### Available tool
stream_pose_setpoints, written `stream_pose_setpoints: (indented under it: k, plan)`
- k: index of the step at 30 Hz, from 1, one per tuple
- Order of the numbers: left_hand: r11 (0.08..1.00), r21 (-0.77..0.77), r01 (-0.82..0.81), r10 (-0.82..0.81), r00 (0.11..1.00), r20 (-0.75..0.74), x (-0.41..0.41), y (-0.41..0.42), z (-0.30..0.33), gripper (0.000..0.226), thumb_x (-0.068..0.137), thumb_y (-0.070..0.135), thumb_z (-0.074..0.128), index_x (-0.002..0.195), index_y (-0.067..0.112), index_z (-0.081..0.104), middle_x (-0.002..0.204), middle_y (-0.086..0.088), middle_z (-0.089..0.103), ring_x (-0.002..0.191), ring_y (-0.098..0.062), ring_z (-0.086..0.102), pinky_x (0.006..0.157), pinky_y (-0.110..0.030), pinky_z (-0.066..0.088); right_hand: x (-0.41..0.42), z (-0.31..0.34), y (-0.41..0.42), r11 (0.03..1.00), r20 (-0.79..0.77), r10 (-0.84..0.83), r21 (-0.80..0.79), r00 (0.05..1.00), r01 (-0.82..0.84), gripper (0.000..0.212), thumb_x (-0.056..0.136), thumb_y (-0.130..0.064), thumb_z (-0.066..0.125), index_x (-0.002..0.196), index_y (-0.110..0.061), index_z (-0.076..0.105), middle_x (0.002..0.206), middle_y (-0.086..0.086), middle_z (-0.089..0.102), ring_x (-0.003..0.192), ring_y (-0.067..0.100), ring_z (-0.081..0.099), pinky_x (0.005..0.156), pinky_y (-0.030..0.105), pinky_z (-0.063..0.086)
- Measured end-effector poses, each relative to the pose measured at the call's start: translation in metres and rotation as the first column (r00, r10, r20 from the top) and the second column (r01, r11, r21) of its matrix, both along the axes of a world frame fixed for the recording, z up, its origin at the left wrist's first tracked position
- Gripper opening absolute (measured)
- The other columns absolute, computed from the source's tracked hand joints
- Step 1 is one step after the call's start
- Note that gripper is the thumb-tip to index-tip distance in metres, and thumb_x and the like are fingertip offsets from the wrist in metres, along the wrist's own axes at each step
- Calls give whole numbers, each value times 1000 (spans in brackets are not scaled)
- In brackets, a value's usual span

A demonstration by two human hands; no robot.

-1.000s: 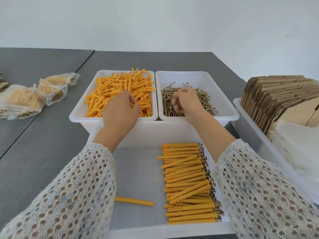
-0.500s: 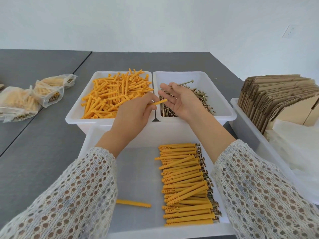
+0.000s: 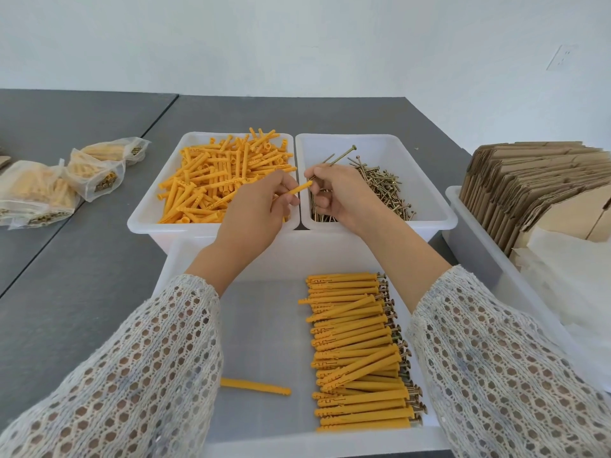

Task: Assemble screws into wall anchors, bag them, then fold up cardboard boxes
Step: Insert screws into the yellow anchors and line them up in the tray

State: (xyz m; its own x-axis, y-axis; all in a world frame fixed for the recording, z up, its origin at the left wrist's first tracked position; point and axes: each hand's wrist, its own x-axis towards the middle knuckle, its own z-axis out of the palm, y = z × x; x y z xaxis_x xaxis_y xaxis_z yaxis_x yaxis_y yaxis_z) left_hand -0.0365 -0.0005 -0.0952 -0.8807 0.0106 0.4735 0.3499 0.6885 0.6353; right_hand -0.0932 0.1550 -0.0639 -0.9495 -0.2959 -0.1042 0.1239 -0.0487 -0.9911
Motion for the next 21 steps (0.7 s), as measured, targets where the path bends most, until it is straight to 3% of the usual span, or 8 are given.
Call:
stream_pose_setpoints:
  k: [4,7,9,12,14,19,21]
  plan:
    - [997,-61,-54,52,998,-36,1,0,0,11,102,20,52,105,25,61,76,15,66,65,-3,59,62,-39,54,1,1,1,1000,9,12,-1,1000,-12,23,99,-12,41,87,-8,61,64,5,51,47,16,38,50,25,33]
    - [995,-62,-83,79,994,-71,4,2,2,10,101,24,56,105,25,65,68,14,64,62,-5,60,59,-36,52,-1,0,1,999,-21,29,36,999,-28,21,97,-14,45,87,-9,62,63,3,52,46,16,39,49,25,34]
    - [995,52,-87,91,993,-81,6,4,6,10,96,26,64,102,21,70,64,10,65,64,-10,64,66,-34,55,-1,-3,-1,991,-103,70,122,992,-58,16,97,-14,51,87,-10,62,62,1,54,45,15,41,47,24,35]
    - [931,353,-94,118,992,-45,5,3,13,12,88,29,75,91,17,72,58,2,67,51,-8,61,53,-17,49,1,-8,-4,971,-217,144,219,966,-96,15,99,-18,53,89,-10,61,62,0,57,45,15,43,43,23,37]
    - [855,515,-56,68,998,-4,4,2,16,13,88,23,76,88,11,70,62,-4,69,50,-12,61,50,-21,51,1,-8,-4,970,-237,159,217,958,-107,20,100,-22,52,86,-12,62,62,-1,57,45,14,43,43,23,38]
    - [718,696,-5,-2,1000,9,2,1,18,17,94,16,68,96,-1,68,67,-2,69,57,-12,61,55,-23,53,0,-8,-2,967,-252,178,225,951,-121,19,99,-22,56,86,-10,64,62,-2,58,44,12,44,42,22,38]
    - [734,679,-4,21,1000,-16,1,0,17,27,101,20,57,97,-4,66,65,-1,63,55,-11,56,53,-22,50,2,-9,-4,960,-271,168,263,948,-94,24,101,-24,53,84,-10,64,64,0,58,43,12,44,42,21,38]
